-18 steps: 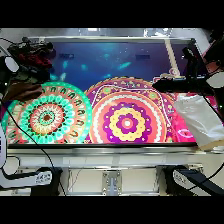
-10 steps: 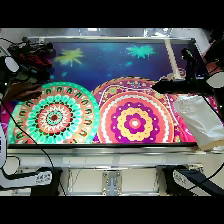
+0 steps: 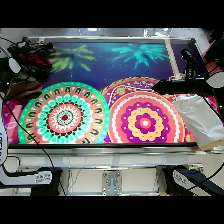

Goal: Fold the shirts.

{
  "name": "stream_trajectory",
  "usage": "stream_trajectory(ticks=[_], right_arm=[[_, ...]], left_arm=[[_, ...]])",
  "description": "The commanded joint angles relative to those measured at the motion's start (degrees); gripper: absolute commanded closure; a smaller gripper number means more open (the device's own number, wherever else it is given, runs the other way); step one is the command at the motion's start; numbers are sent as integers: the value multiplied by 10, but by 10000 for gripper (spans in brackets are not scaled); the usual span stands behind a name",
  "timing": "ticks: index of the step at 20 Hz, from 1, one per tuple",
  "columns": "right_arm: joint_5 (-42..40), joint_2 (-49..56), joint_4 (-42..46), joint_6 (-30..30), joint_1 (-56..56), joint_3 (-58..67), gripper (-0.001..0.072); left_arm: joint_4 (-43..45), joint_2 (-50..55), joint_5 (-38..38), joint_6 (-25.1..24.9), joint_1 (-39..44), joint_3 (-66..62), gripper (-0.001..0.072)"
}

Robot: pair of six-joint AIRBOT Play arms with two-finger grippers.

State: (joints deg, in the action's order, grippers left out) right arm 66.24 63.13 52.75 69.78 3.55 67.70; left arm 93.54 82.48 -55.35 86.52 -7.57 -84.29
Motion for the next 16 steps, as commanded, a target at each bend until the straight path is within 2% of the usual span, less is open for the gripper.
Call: stream_trajectory(ticks=[1,2,3,4,5,6,7,8,11,12,16], right_arm=[[0,0,0,0,0,0,321],[-1,0,0,0,0,0,321],[-4,0,0,0,0,0,321],[-8,0,0,0,0,0,322],[-12,0,0,0,0,0,322],[-16,0,0,0,0,0,322],[-20,0,0,0,0,0,322],[-25,0,0,0,0,0,321],[-30,0,-5,2,0,0,322],[-30,0,-5,2,0,0,322],[-44,0,-11,27,0,0,322]], left_arm=[[186,30,110,202,-42,-1,48],[185,44,126,273,-76,-1,49],[163,58,129,322,-111,-1,48],[120,76,128,358,-152,-1,45],[58,91,124,368,-191,-1,44],[-25,106,125,367,-234,-1,34],[-100,119,125,367,-269,-1,-8],[-176,132,125,356,-303,-1,-8],[-344,165,131,259,-358,-2,-8],[-370,174,133,236,-364,-2,-8],[-407,209,182,223,-360,-2,-8]])
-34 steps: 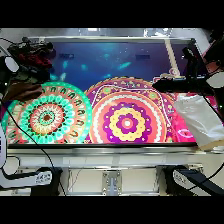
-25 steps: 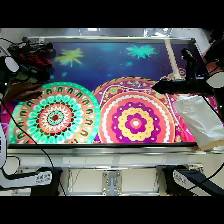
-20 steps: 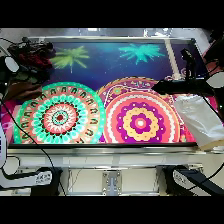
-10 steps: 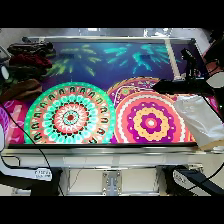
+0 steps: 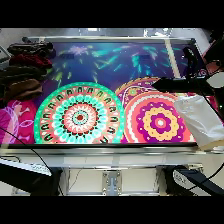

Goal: Fold the shirts.

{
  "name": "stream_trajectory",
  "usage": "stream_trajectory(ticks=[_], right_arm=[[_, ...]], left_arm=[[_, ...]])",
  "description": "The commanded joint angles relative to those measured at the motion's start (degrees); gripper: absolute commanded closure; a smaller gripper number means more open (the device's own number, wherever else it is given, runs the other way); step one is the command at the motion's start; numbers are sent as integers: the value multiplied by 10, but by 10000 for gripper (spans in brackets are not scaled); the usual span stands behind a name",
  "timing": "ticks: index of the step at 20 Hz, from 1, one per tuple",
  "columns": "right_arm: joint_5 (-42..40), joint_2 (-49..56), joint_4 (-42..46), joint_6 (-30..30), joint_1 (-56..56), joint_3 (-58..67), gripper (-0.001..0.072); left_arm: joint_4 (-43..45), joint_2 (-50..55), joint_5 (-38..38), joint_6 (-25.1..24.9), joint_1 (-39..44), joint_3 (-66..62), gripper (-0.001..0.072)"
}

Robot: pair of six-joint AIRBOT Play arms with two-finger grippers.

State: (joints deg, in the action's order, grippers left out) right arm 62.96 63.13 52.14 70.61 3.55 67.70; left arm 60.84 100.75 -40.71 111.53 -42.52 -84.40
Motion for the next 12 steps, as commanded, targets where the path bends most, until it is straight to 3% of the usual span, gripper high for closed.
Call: stream_trajectory(ticks=[1,5,7,8,9,10,12], right_arm=[[-12,0,-11,22,0,0,322],[-11,0,-28,22,0,0,322],[-11,0,-29,25,0,0,322],[-12,0,-28,31,0,0,322],[-13,0,-28,35,0,0,322],[-14,0,-28,35,0,0,322],[-16,0,-28,35,0,0,323]], left_arm=[[-107,37,59,-46,-10,-1,-6],[-223,80,97,-108,-8,-4,-2],[-292,99,97,-179,-7,-17,25],[-325,101,97,-229,-7,-20,198],[-353,102,102,-276,-7,-21,483],[-374,102,101,-316,-7,-24,688],[-410,99,61,-361,-7,-37,697]])
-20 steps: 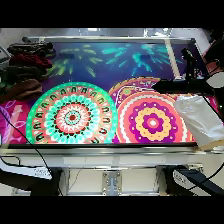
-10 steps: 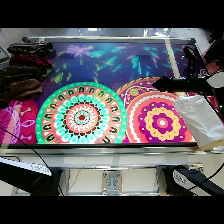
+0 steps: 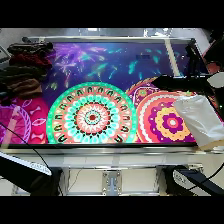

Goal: Fold the shirts.

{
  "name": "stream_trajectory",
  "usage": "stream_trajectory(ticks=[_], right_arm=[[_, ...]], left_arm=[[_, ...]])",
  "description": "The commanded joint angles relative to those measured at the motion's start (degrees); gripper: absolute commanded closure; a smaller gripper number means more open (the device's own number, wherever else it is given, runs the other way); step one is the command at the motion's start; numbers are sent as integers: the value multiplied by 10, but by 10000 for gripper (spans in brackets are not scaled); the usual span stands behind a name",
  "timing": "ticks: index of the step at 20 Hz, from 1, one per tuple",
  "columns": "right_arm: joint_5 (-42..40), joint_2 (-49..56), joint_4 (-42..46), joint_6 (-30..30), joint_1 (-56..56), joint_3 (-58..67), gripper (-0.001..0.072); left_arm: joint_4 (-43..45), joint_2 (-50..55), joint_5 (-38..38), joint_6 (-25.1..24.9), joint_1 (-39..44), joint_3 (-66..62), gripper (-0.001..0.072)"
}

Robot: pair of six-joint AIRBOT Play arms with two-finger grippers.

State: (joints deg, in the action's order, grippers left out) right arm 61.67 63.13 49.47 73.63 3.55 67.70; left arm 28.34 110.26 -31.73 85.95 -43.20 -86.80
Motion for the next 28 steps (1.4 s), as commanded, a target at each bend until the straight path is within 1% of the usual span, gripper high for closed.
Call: stream_trajectory(ticks=[1,4,6,8,10,12,15,17,20,21,22,23,24,26,27,28], right_arm=[[-2,0,-2,4,0,2,323],[-1,0,-1,4,0,23,323],[1,0,-1,4,0,55,323],[13,-3,0,4,0,98,323],[46,-7,6,4,0,152,323],[97,-7,19,4,0,216,323],[165,-7,63,4,0,312,323],[184,-7,103,4,0,359,323],[189,-7,157,3,0,396,323],[189,-7,169,3,0,396,322],[193,-5,181,2,0,396,322],[199,-1,196,2,0,396,321],[205,2,215,2,0,395,321],[227,13,247,2,0,395,321],[238,22,254,2,0,391,321],[243,29,252,2,0,378,321]], left_arm=[[-91,-1,-71,-126,-1,-22,698],[-91,-47,-215,-180,10,-29,698],[-88,-88,-323,-210,37,-29,698],[-60,-131,-400,-210,88,-29,699],[-10,-172,-450,-205,163,-29,700],[59,-205,-471,-169,247,-29,699],[168,-231,-476,-115,380,-29,699],[208,-228,-473,-85,462,-27,698],[229,-208,-465,-79,568,-16,697],[228,-198,-460,-79,591,-16,660],[226,-194,-436,-79,605,-16,469],[226,-195,-409,-79,606,-25,185],[227,-196,-389,-79,596,-47,37],[233,-203,-331,-79,543,-107,33],[256,-208,-291,-59,512,-124,34],[294,-211,-255,13,477,-127,37]])
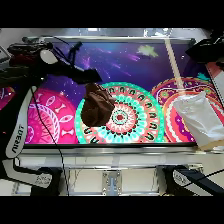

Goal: Fold the shirts.

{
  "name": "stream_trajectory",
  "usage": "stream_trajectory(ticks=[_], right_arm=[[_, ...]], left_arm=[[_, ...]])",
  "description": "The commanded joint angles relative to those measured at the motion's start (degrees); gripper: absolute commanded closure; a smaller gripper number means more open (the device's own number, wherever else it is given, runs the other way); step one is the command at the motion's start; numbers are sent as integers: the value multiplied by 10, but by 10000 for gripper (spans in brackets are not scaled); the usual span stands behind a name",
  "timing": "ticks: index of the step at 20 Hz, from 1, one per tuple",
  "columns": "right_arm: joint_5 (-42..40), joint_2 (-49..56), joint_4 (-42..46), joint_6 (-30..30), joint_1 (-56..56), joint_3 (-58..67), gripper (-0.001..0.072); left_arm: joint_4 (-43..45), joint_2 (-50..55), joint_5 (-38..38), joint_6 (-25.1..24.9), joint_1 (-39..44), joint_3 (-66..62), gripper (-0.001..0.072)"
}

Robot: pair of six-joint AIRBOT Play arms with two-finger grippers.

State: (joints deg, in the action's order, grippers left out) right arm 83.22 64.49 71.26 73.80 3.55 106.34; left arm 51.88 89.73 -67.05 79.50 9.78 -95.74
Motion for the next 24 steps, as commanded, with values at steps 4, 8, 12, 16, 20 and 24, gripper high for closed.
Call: stream_trajectory(ticks=[4,8,12,16,20,24], right_arm=[[-26,28,-55,12,0,-176,321],[-192,28,-240,-11,-42,-409,316],[-262,74,-280,-30,-176,-486,111],[-416,160,-277,-58,-324,-433,118],[-408,288,-275,-58,-355,-308,117],[-371,374,-252,-48,-354,-201,119]], left_arm=[[66,52,40,167,-154,-37,111],[-38,136,39,88,-145,-37,111],[-57,197,74,39,-110,-37,111],[-57,216,95,10,-83,-37,130],[-57,231,112,10,-68,-37,130],[-59,241,128,10,-59,-37,226]])
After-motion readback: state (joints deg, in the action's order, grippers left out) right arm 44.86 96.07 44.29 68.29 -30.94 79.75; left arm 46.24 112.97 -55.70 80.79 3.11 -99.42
